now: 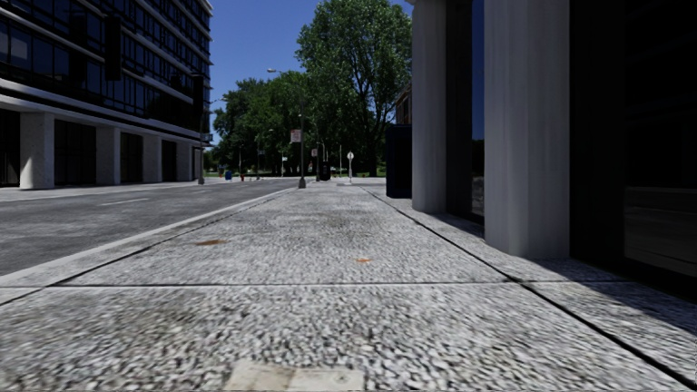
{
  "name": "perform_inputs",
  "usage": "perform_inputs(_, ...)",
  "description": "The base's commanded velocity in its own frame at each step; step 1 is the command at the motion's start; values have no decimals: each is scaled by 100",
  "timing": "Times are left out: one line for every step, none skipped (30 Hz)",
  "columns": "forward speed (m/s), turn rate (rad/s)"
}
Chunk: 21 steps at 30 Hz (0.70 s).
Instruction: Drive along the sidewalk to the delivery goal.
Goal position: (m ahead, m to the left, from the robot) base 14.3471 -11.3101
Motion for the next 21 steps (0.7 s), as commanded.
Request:
perform_inputs(200,0)
perform_inputs(200,0)
perform_inputs(200,0)
perform_inputs(200,0)
perform_inputs(200,0)
perform_inputs(200,0)
perform_inputs(200,0)
perform_inputs(200,0)
perform_inputs(200,0)
perform_inputs(200,0)
perform_inputs(200,0)
perform_inputs(200,0)
perform_inputs(200,0)
perform_inputs(200,0)
perform_inputs(200,0)
perform_inputs(200,0)
perform_inputs(200,0)
perform_inputs(200,0)
perform_inputs(200,0)
perform_inputs(200,0)
perform_inputs(200,0)
